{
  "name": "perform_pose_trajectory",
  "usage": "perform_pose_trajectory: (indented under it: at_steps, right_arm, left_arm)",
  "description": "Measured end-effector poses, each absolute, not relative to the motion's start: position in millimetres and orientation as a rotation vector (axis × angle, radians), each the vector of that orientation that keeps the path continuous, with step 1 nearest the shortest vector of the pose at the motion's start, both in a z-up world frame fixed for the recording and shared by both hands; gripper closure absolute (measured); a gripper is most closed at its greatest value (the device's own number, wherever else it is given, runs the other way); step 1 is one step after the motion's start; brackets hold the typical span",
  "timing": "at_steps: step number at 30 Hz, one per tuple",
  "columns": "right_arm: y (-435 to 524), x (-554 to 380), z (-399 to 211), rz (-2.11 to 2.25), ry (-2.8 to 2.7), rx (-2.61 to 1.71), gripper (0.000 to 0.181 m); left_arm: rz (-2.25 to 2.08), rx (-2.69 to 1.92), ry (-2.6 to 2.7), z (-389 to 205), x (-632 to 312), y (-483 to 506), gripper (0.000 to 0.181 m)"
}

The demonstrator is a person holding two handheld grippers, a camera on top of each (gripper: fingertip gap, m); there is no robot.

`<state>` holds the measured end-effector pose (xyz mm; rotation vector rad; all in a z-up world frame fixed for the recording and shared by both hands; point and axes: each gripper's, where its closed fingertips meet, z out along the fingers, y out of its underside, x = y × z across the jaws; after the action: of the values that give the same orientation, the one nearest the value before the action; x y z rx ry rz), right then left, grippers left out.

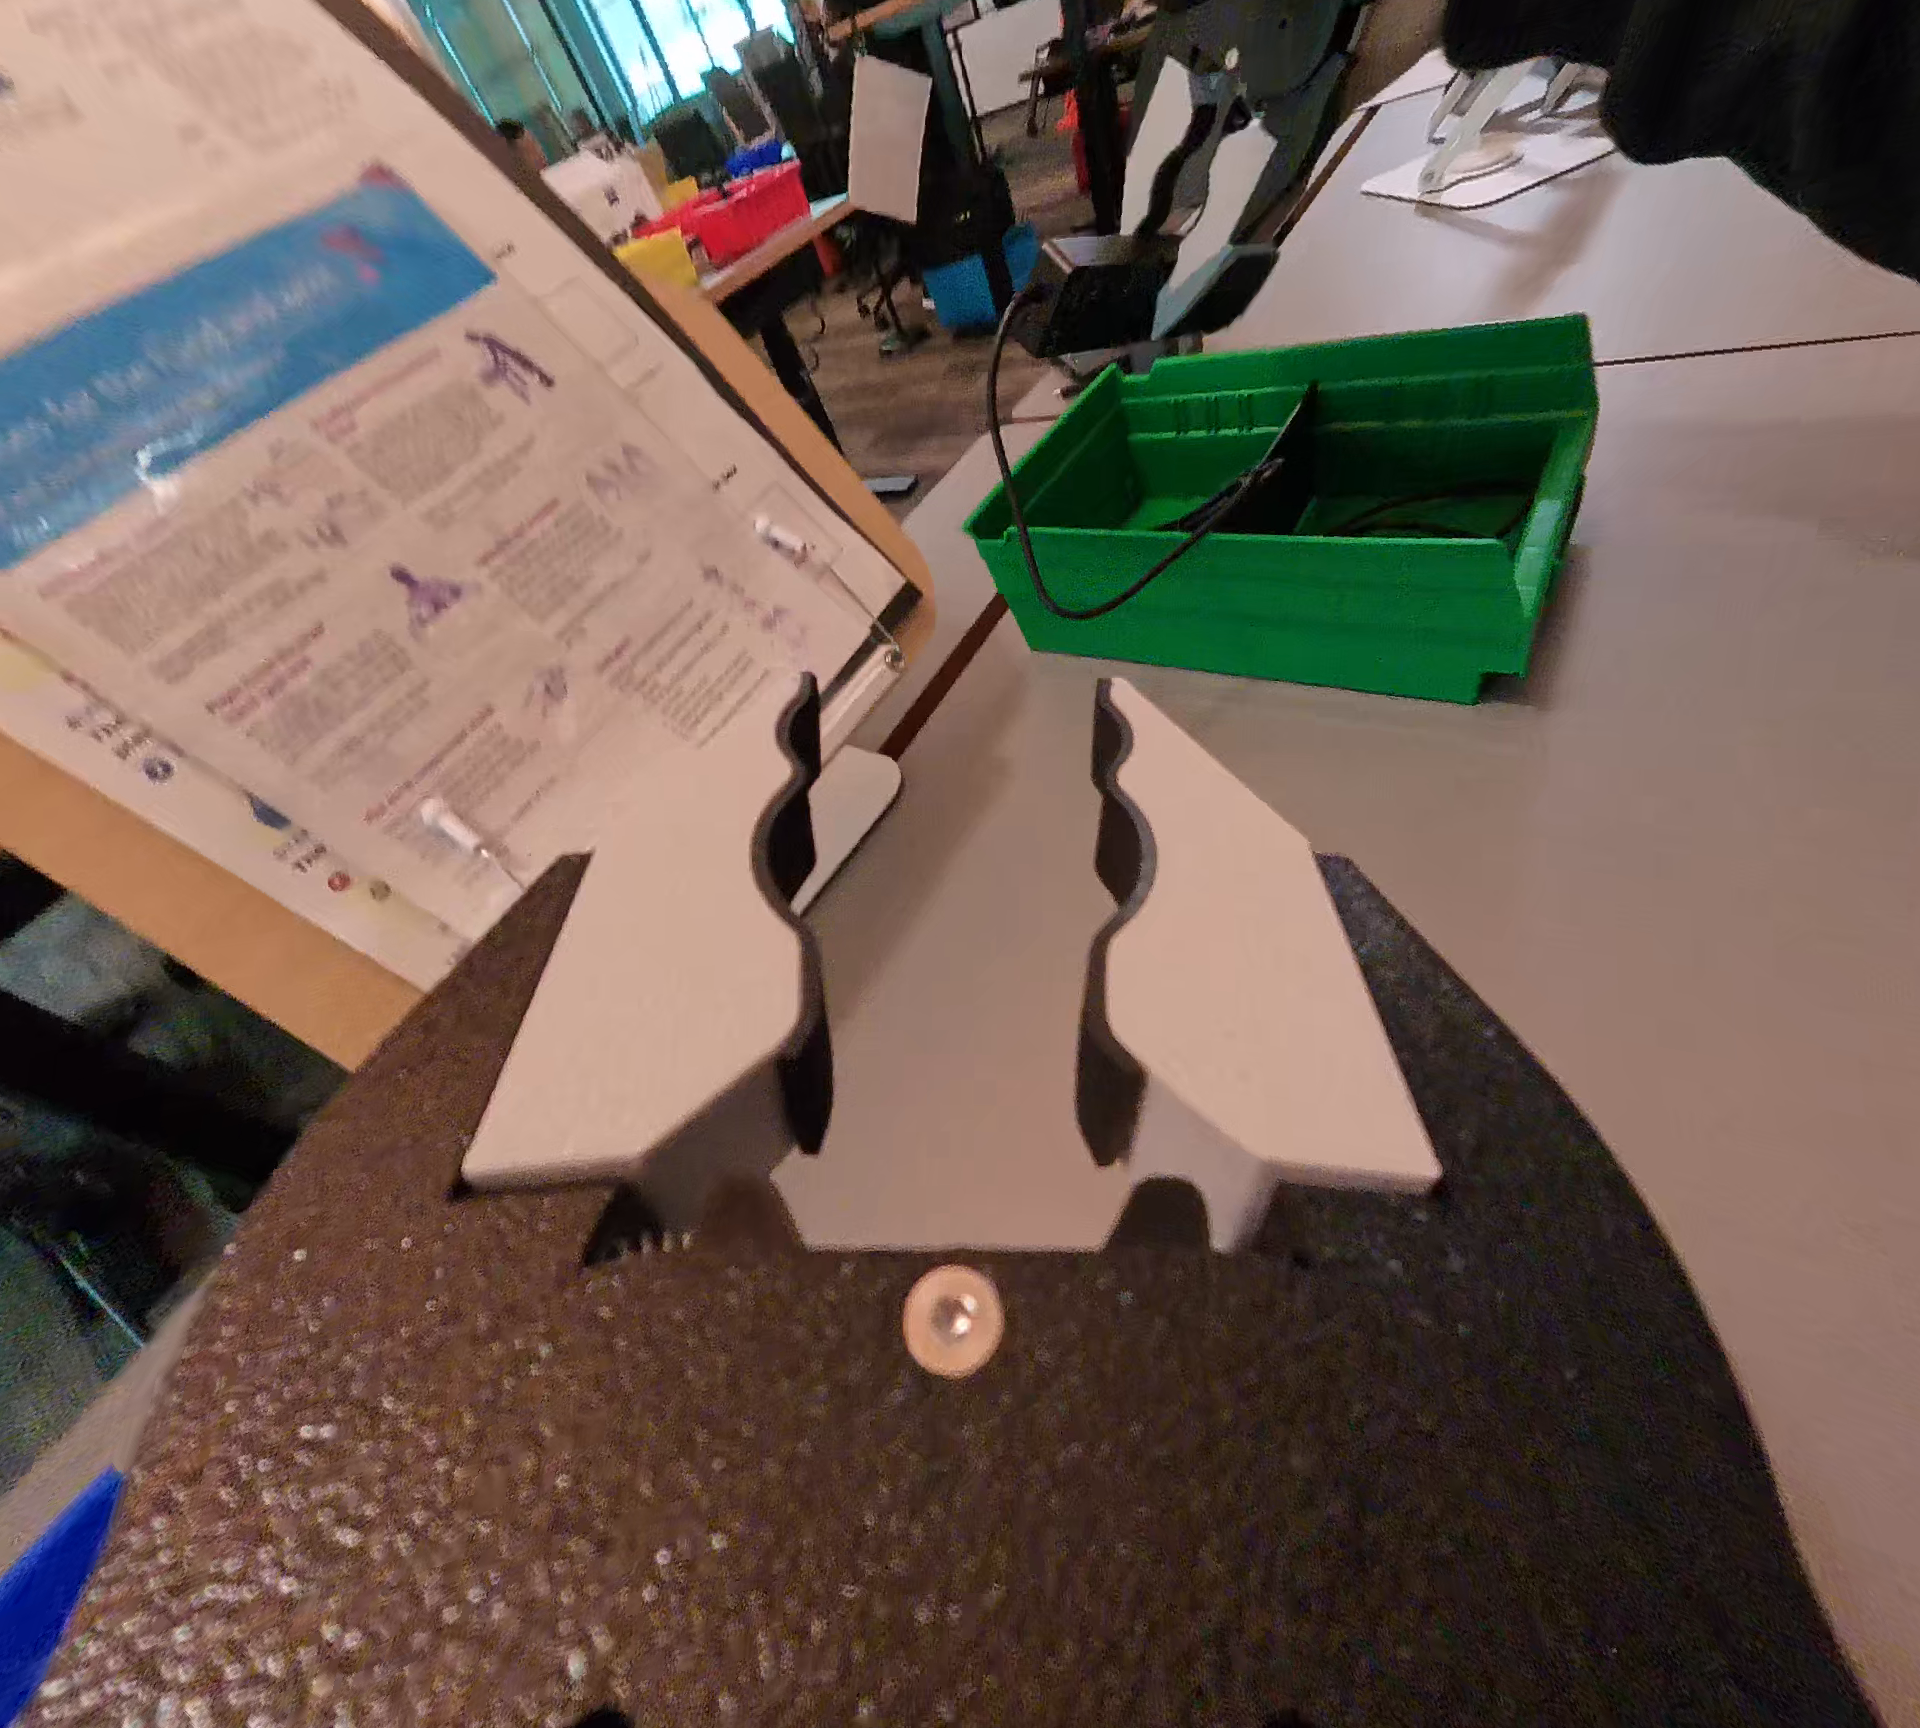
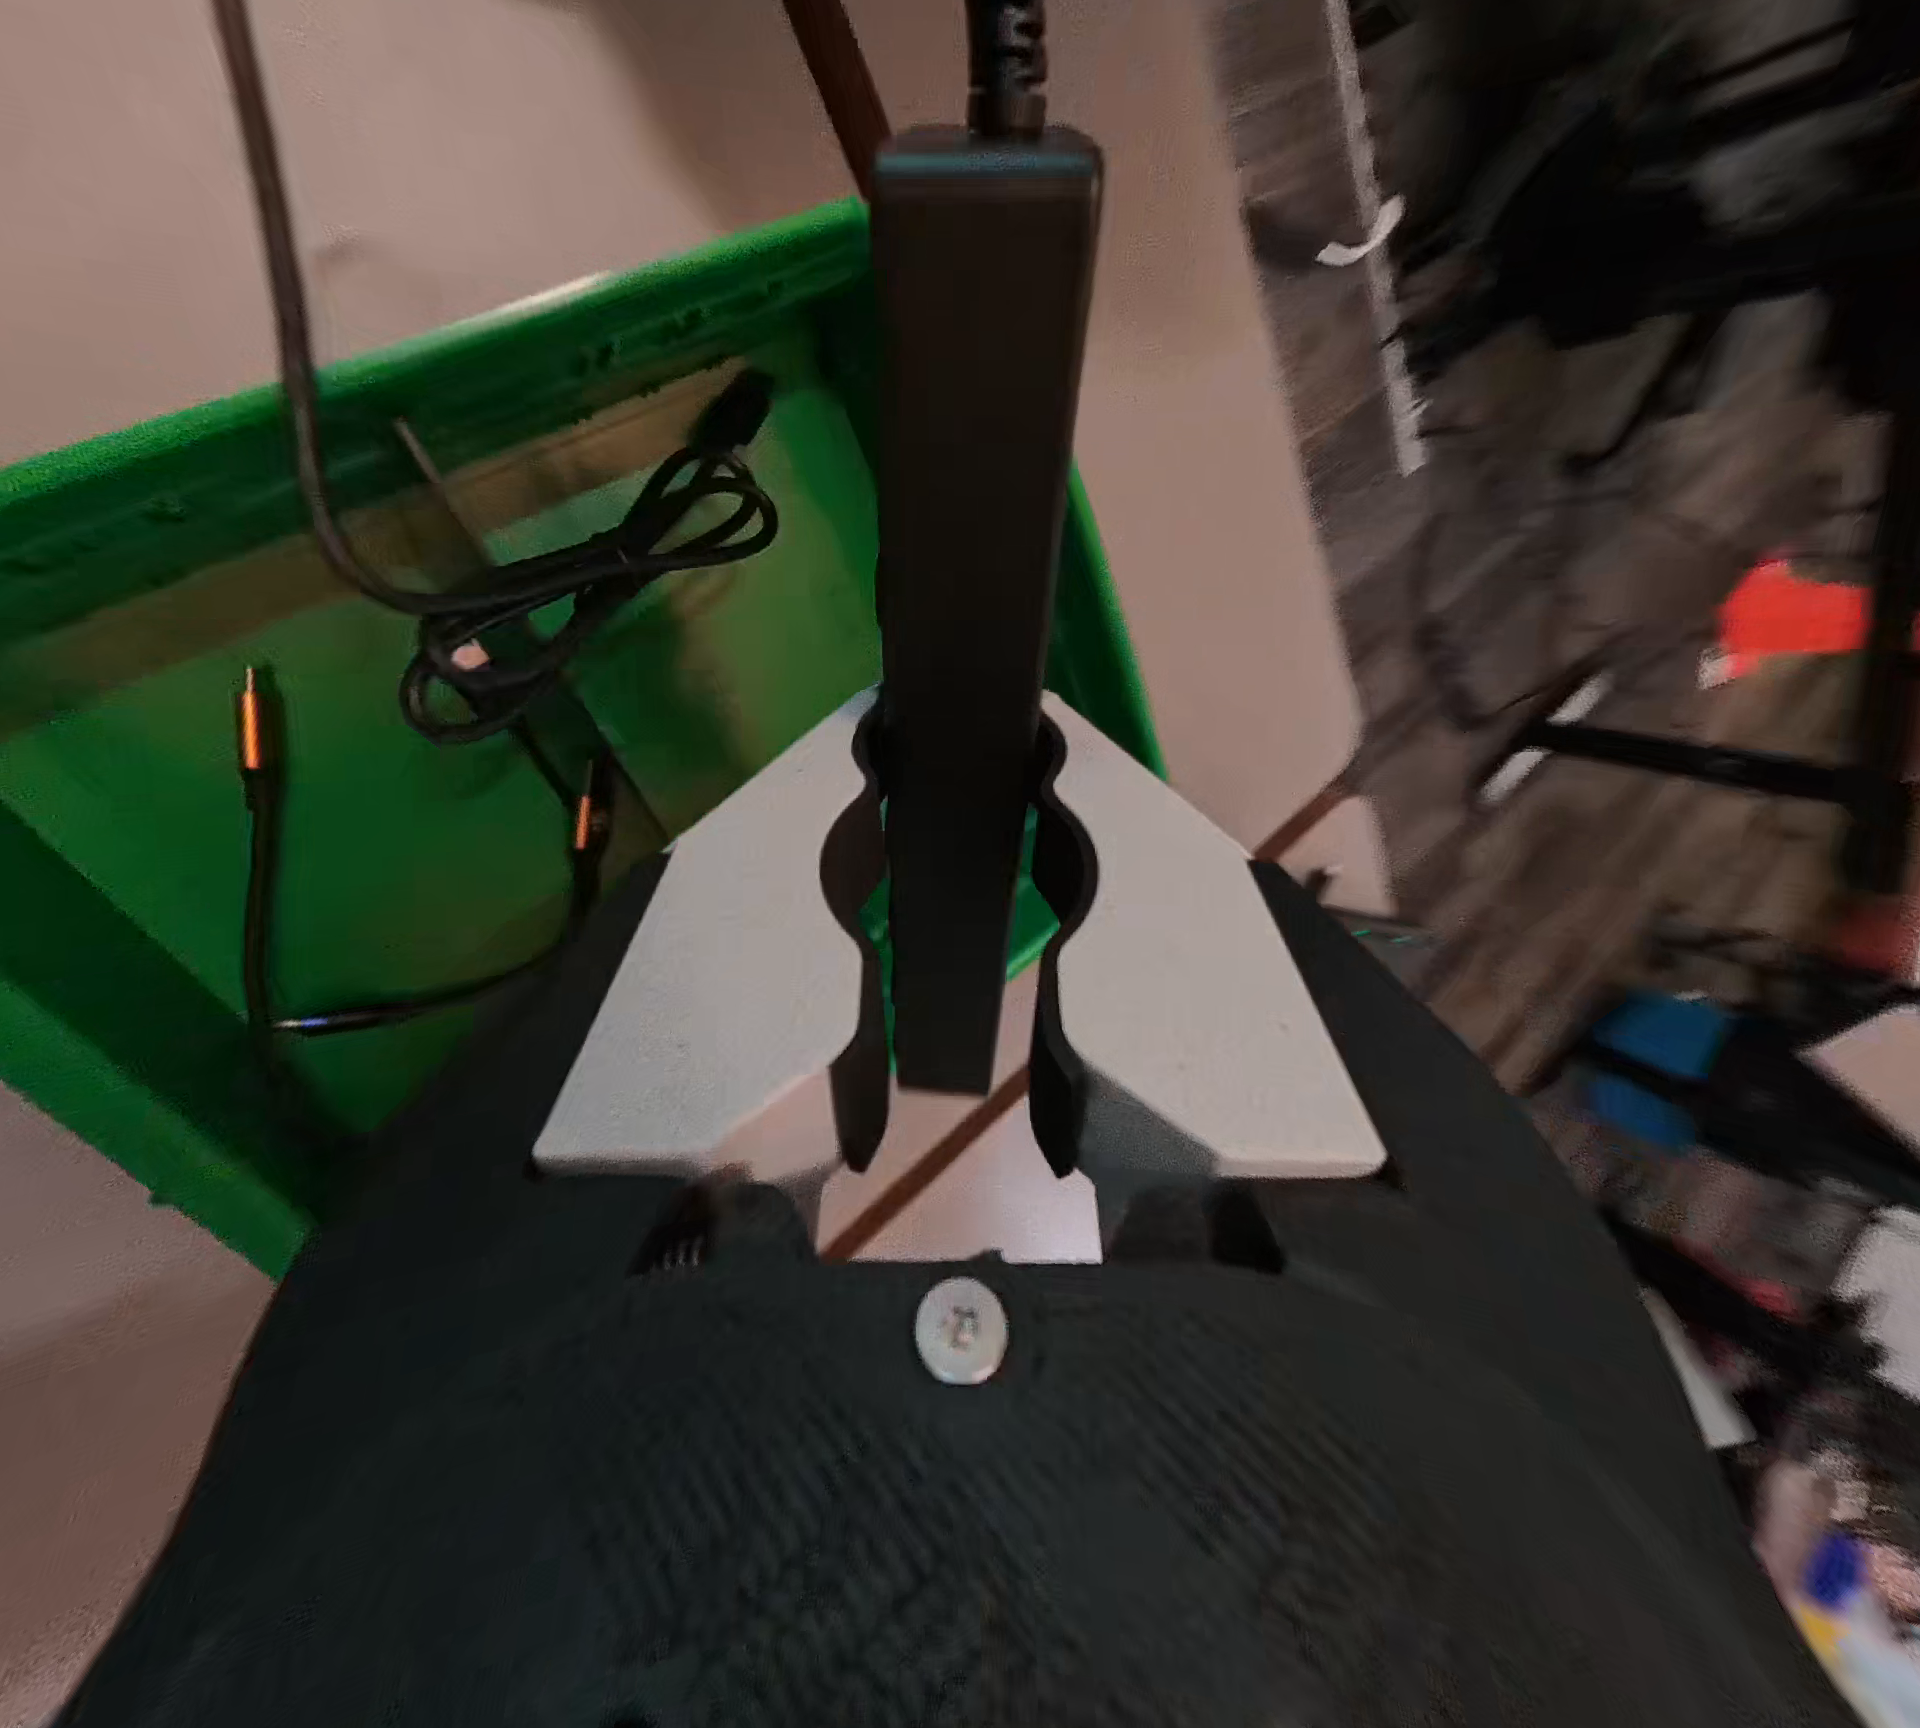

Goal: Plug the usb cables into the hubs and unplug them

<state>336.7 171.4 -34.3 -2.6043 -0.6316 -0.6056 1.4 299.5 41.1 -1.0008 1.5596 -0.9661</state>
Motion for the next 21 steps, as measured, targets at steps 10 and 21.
perform_pose_trajectory:
  at_steps: [10,21]
  right_arm:
    - [187.1,374.4,-108.1,0.008,0.321,-2.556,0.158]
    - [175.3,336.2,-24.7,-0.58,0.318,-2.245,0.116]
  left_arm:
    - [-0.989,-1.073,1.587,27.3,2.4,308.4,0.132]
    - [-0.978,-1.211,1.537,18.5,2.8,326.7,0.131]
